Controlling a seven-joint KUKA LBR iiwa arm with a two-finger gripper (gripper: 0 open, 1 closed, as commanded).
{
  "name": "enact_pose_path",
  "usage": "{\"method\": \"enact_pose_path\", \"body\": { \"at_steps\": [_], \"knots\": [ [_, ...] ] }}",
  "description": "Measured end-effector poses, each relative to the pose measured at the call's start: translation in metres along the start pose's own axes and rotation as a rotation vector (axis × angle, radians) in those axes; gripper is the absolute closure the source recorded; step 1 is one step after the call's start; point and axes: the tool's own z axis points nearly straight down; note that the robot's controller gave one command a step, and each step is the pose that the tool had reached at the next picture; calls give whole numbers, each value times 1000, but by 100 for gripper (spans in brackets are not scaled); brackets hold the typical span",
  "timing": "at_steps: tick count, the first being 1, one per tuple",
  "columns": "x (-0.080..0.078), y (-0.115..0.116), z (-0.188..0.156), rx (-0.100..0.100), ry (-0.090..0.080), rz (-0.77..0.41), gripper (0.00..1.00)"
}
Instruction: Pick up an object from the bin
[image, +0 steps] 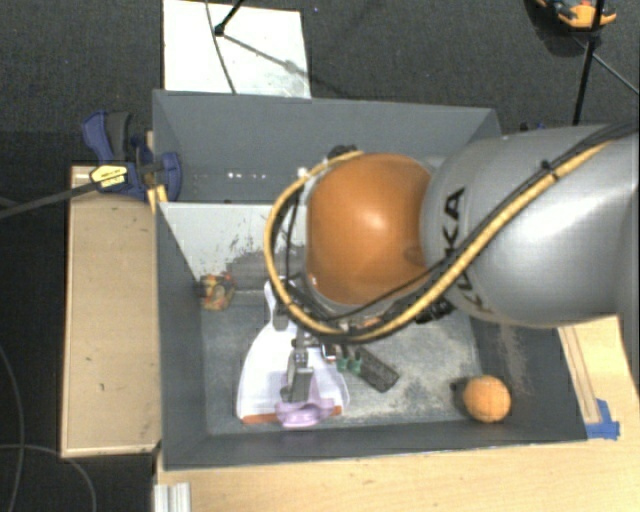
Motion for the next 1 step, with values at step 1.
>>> {"method": "enact_pose_path", "body": {
  "at_steps": [1],
  "knots": [
    [-2, -1, -5, -2, -8, 5, 0]
  ]
}}
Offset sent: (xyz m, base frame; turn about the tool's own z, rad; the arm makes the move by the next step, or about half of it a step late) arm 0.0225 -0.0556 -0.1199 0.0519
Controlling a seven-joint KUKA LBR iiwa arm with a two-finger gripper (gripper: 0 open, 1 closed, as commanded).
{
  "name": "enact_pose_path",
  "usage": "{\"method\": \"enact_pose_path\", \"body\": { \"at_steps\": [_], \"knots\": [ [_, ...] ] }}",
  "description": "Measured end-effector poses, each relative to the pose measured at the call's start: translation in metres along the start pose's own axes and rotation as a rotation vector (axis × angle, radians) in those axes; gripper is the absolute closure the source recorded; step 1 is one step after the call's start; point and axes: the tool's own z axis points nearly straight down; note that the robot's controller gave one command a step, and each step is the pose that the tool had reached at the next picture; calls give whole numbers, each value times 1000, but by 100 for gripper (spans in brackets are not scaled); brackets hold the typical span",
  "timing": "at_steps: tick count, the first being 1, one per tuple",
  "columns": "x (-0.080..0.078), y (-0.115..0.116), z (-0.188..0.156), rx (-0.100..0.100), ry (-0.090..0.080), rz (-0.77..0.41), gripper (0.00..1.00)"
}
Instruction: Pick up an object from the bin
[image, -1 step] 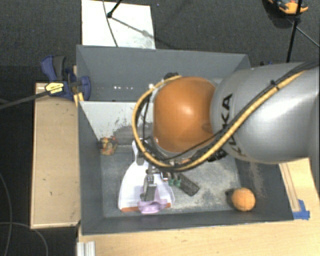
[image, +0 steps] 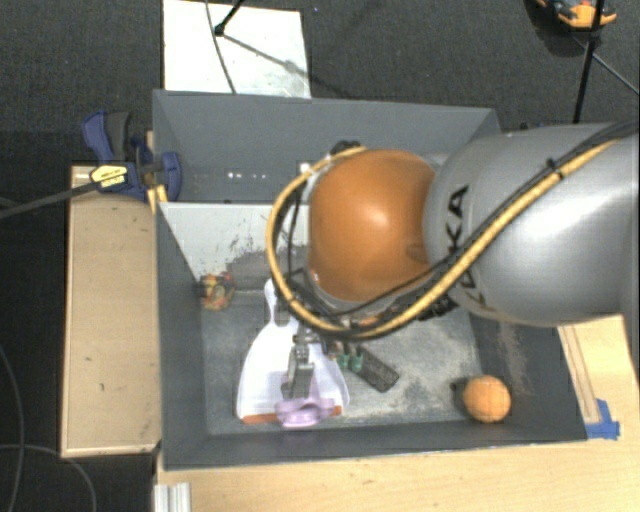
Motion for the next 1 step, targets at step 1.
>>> {"method": "enact_pose_path", "body": {
  "at_steps": [1],
  "knots": [
    [-11, -23, 54, -2, -6, 19, 0]
  ]
}}
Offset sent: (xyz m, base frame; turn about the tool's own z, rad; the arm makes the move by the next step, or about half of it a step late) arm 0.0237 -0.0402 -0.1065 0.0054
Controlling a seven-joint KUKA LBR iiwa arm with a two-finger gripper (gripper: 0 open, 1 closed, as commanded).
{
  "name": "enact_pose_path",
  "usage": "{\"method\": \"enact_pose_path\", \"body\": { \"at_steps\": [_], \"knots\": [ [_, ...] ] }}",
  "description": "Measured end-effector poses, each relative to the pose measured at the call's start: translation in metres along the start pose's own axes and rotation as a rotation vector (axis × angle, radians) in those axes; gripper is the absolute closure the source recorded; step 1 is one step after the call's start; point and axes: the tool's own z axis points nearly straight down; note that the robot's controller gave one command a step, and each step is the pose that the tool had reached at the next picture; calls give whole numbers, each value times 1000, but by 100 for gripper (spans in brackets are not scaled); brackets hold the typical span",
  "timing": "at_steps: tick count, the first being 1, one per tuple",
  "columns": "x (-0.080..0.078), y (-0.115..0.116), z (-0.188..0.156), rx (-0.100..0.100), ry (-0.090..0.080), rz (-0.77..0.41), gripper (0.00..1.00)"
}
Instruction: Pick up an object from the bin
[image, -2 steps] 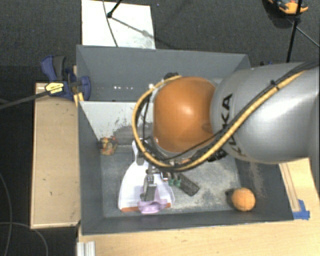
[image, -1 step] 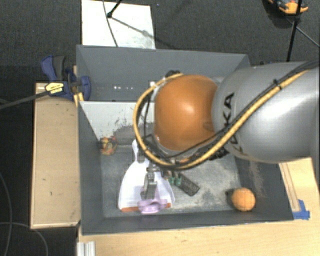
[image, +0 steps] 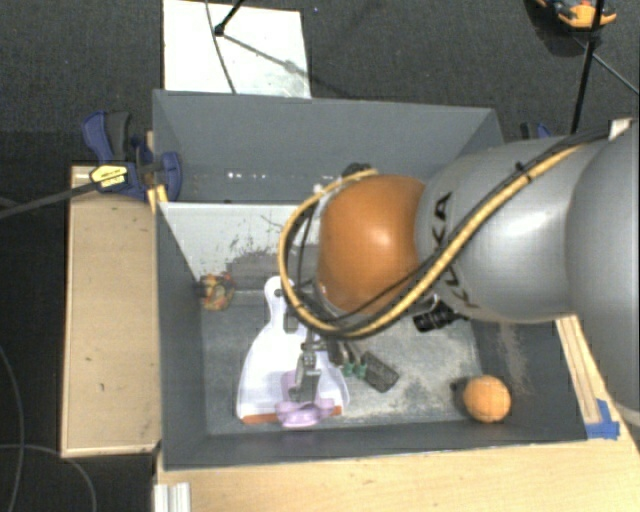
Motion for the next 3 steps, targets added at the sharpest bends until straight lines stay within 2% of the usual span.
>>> {"method": "enact_pose_path", "body": {
  "at_steps": [1, 2, 3],
  "knots": [
    [-12, -13, 46, 1, 4, -10, 0],
    [-9, -29, 83, 3, 7, 81, 100],
    [-9, -29, 83, 3, 7, 82, 100]
  ]
}}
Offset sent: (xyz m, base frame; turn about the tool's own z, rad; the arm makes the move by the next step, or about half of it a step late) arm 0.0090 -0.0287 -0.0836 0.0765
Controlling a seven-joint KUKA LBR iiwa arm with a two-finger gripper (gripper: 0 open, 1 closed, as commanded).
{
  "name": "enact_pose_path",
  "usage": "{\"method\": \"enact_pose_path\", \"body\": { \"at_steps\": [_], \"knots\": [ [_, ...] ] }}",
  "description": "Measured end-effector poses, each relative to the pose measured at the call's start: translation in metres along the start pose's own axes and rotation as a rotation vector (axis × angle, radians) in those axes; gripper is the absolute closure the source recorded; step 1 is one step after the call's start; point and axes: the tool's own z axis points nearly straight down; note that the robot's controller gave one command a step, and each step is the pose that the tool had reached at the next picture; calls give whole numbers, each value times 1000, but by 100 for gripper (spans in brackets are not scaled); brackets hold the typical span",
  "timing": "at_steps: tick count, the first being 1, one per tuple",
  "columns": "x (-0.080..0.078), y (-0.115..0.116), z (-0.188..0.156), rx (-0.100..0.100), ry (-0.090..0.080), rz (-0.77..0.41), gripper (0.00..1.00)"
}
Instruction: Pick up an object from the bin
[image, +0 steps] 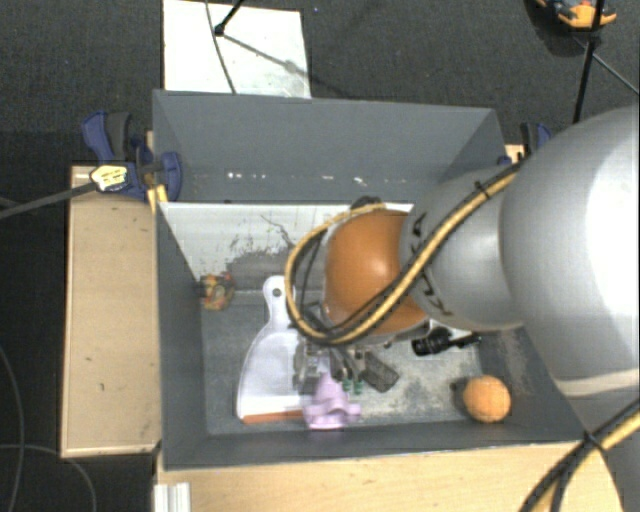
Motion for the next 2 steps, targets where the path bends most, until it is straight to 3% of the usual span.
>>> {"method": "enact_pose_path", "body": {
  "at_steps": [1, 2],
  "knots": [
    [-2, -12, -18, 0, 1, -6, 100],
    [-9, -20, -38, -1, -2, 15, 0]
  ]
}}
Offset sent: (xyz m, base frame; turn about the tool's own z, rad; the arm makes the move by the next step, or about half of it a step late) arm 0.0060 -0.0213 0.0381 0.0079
